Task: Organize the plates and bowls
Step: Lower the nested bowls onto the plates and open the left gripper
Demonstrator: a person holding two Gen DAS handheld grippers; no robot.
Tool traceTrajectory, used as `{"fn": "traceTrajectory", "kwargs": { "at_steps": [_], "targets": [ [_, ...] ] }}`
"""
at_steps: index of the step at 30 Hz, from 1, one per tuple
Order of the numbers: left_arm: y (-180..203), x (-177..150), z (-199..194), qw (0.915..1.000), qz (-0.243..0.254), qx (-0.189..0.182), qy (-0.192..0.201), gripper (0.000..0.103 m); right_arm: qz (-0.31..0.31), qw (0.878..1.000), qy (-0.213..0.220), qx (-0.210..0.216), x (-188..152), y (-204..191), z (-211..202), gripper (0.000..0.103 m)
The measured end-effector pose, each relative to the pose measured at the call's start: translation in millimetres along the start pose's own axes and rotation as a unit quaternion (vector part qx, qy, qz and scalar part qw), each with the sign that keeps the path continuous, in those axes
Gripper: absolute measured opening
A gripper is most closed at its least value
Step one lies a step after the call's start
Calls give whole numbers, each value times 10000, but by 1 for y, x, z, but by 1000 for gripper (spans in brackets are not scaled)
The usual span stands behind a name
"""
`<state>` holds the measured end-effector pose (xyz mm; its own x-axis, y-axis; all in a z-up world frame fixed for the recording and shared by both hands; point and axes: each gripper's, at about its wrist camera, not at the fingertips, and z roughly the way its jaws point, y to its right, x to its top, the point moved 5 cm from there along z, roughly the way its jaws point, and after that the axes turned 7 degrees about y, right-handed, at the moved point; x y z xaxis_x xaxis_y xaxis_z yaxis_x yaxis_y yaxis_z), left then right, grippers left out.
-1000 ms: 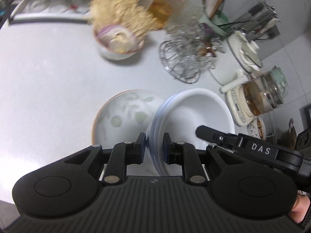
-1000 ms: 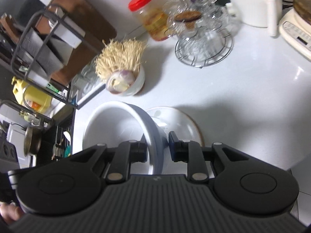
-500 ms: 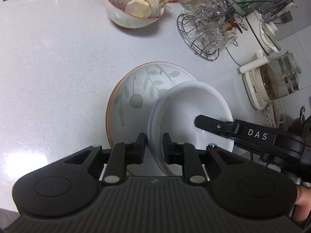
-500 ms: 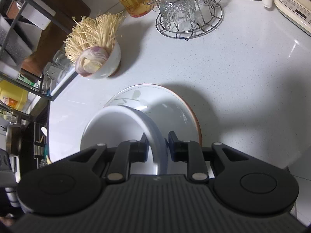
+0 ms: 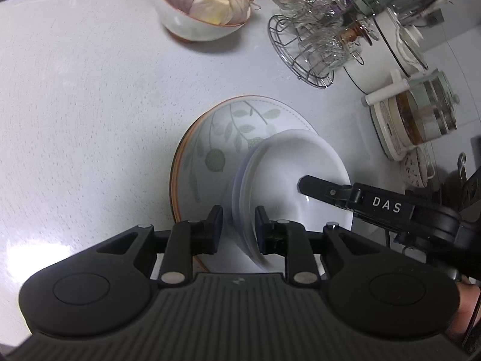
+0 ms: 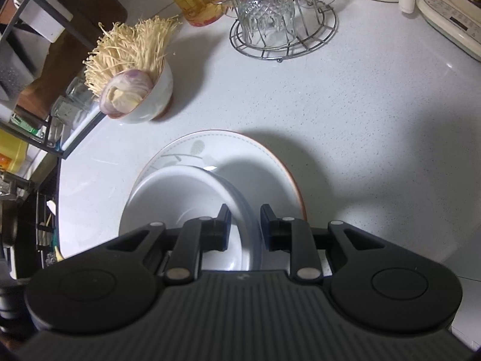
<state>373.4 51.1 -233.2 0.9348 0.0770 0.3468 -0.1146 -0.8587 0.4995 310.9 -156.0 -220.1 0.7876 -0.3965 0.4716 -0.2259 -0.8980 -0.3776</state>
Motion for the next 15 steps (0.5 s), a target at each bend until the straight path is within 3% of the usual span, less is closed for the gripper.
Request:
{"fn": "traceTrajectory", "kwargs": {
  "at_steps": [3,4,6,15],
  "targets": [
    [1,2,-4,9998,181,-20,56,32,47,10000,57,-27,0,1,-4,29],
    [2,3,-6,9997,238,-23,59,32,60,9999,89,-27,1,1,-6,40],
    [5,6,-12,9991,393,-16,148,32,89,9997,225,-17,2,0,-12,49],
    [19,13,-39,9955,801,77,502,36,-34,9971,758,50,13,-7,-47,48]
  ]
}}
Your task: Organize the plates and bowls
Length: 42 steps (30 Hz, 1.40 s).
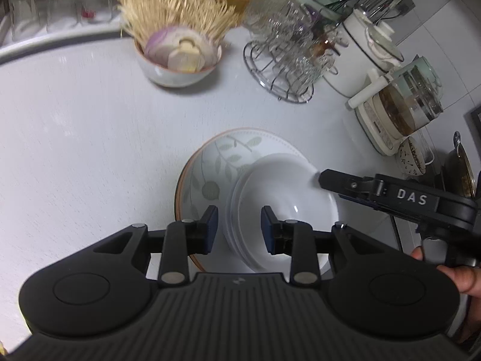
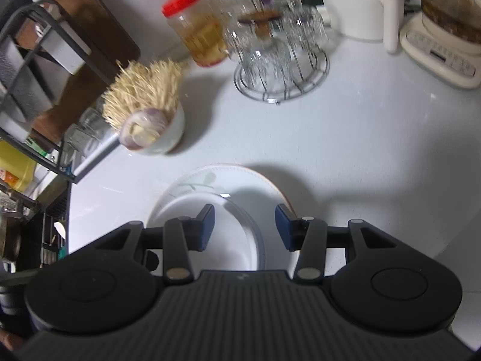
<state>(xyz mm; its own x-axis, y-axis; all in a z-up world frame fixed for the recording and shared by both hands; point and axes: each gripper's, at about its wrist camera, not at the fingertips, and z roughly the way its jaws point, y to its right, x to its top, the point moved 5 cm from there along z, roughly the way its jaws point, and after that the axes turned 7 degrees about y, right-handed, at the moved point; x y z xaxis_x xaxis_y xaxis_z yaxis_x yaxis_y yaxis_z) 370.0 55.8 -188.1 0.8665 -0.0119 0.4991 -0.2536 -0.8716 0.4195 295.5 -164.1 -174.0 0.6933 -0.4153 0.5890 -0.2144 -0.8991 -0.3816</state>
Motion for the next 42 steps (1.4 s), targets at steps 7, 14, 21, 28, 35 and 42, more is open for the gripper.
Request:
{"fn": "traceTrajectory", "kwargs": {
  "at_steps": [7,14,21,28,35,42],
  "targets": [
    [22,15,-46,9972,201,256,667,36,-318,9966,720,253,25,-8,-47,48],
    [68,23,-108,9855,399,555,1553,44,-736,9848,1411,693,51,-14,-112,48],
    [111,10,-165,9702,650,811,2187,54,-1191,9692,1904,1014,50,-15,-176,48],
    [142,-28,-200,9638,562,887,2451,69,-1390,9607,2095,1178,27,-6,-217,48],
    [154,-69,-209,9604,569,1124,2485,86,-1534,9576,2183,1090,0,11,-239,48],
    [167,-109,-211,9607,430,1390,2366,94,-1508,9610,2028,1124,-26,33,-252,69]
  ]
}}
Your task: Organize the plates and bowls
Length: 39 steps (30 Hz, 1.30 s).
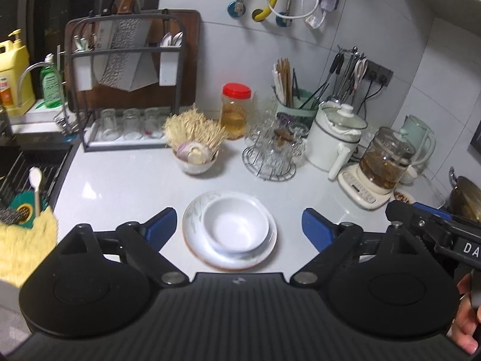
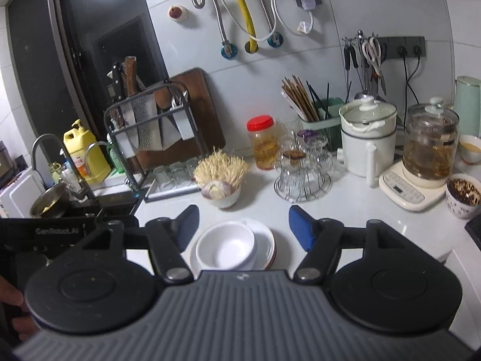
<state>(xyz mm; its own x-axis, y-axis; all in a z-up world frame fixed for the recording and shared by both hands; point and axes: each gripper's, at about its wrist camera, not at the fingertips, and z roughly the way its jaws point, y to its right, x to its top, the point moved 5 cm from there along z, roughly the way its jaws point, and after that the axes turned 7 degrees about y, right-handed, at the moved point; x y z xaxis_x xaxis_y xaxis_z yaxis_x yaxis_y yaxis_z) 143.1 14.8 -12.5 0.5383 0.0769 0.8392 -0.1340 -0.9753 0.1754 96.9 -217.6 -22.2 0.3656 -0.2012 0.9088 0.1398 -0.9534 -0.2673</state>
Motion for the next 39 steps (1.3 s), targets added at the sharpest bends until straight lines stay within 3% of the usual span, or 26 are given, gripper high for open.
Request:
{"fn": "traceTrajectory", "kwargs": {
  "at_steps": [15,18,28,39],
  "targets": [
    [16,-48,-41,9993,-12,334,-171,98,-72,9998,-211,-22,-34,6,-43,69],
    [17,-52,-45,9991,-28,353,-235,98,-83,9998,-176,-92,-38,7,-50,81],
    [17,-63,-56,9985,52,425,-336,98,-98,9997,-169,-156,-47,8,-61,81],
    [21,-54,-62,9983,239,427,-304,98,-188,9997,-140,-15,-43,-1,-60,81]
  ]
}}
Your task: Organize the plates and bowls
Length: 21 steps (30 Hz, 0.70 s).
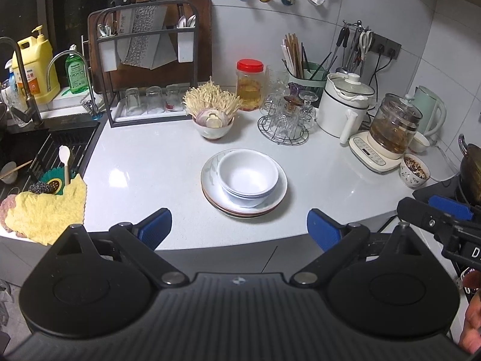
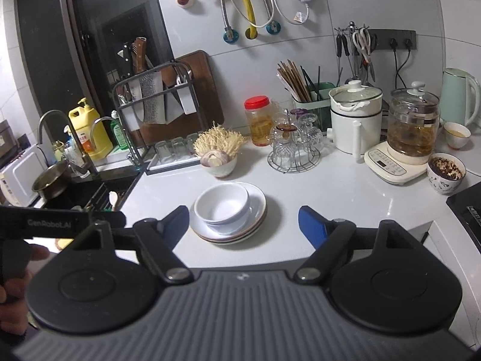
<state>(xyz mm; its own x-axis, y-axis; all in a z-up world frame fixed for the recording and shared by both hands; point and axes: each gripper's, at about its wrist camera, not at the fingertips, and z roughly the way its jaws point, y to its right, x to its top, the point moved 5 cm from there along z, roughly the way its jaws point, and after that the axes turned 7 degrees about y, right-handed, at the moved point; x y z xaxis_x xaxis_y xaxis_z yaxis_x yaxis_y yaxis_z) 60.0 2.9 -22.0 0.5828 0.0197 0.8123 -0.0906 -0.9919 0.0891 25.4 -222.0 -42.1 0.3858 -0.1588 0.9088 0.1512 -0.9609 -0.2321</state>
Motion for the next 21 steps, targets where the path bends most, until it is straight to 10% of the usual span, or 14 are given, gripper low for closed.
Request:
{"fn": "traceTrajectory", "kwargs": {
  "at_steps": [14,21],
  "targets": [
    [4,8,-4,9999,90,69,128,99,55,9999,72,-146,2,3,-3,82],
    [6,8,-4,9998,56,66,161,99,9,9995,65,-298,4,7,-1,103]
  ]
}}
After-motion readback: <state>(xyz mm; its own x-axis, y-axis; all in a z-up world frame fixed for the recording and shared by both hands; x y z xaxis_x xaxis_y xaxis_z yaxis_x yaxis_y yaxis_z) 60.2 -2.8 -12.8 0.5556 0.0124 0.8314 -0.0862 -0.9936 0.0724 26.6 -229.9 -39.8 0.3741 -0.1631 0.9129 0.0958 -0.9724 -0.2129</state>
